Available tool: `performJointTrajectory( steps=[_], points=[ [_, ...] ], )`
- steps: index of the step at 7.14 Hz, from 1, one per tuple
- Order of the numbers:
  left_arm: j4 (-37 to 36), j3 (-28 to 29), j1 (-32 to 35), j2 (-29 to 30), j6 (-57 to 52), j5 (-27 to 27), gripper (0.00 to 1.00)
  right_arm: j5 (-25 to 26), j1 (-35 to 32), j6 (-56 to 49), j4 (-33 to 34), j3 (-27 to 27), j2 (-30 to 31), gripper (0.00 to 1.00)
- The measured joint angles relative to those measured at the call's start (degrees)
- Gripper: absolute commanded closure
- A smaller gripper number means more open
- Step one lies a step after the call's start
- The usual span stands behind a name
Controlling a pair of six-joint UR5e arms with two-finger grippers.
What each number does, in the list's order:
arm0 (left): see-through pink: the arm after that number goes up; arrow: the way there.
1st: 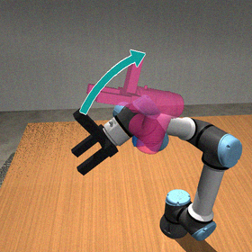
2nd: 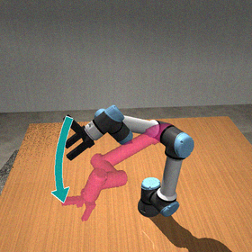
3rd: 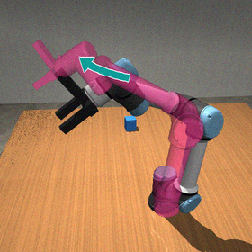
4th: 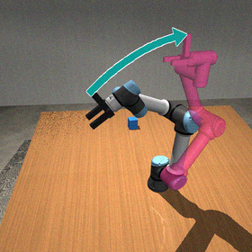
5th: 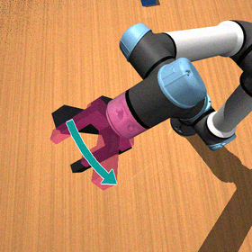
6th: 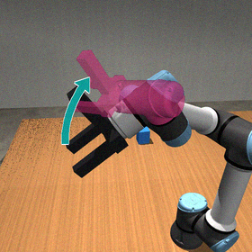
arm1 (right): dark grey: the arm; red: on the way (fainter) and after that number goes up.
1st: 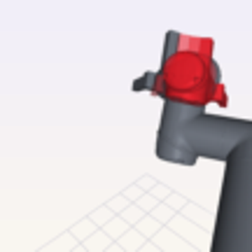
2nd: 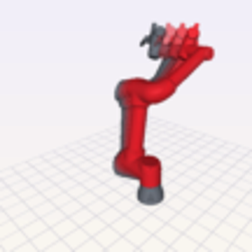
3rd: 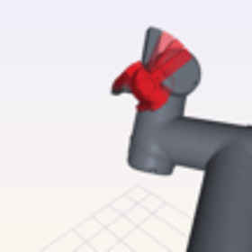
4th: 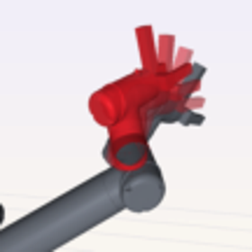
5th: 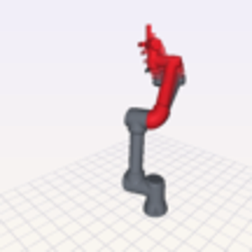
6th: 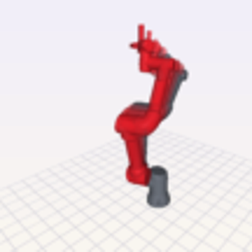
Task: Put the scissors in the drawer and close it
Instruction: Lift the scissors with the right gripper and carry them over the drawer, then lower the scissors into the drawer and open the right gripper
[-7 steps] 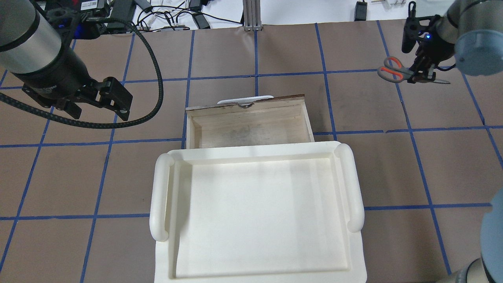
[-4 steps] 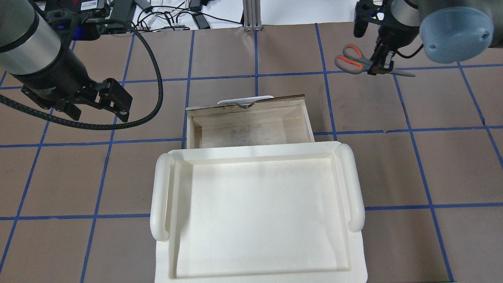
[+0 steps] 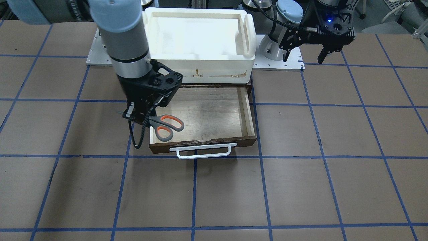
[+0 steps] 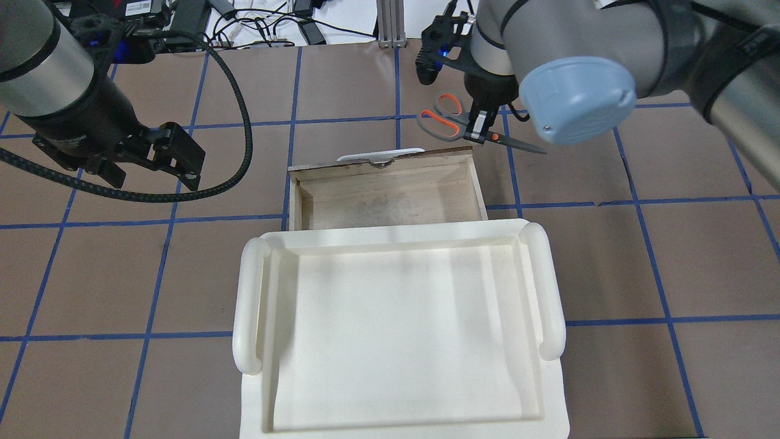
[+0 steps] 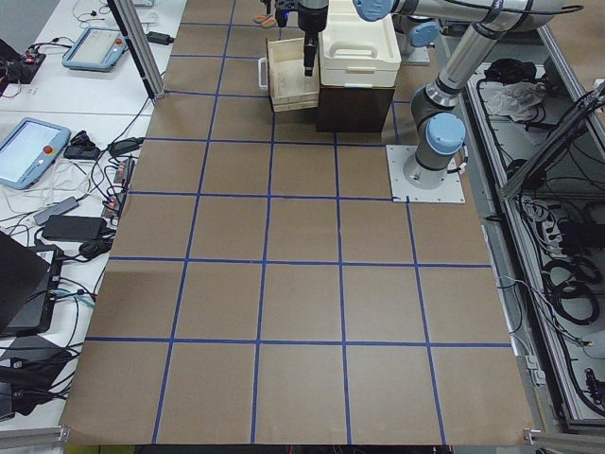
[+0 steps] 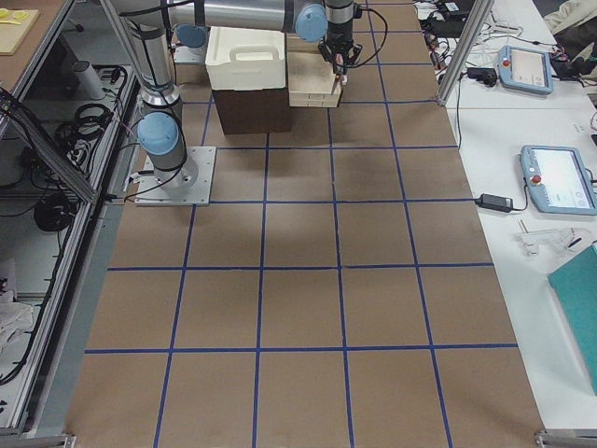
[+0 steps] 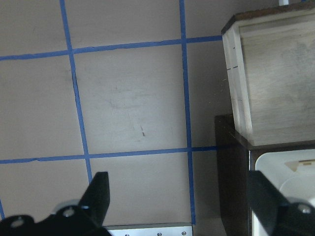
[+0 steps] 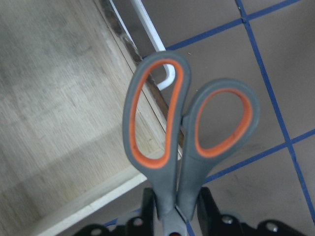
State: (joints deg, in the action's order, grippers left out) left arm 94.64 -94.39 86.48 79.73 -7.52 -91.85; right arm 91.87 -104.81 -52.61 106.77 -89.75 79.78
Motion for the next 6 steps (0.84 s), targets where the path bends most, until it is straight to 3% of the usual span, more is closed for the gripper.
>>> performJointTrajectory(
  steps=[2,6],
  points=[
    [0.02,0.00,0.00,-0.01,-0.03,0.00,0.00,0.91,-7.46,5.22,1.99,-0.06,-3.21,1.00],
    [0.02,0.00,0.00,-0.02,-0.04,0.00,0.00,1.69,-11.01,-5.24,4.72,-0.10,-6.42,1.00]
  ],
)
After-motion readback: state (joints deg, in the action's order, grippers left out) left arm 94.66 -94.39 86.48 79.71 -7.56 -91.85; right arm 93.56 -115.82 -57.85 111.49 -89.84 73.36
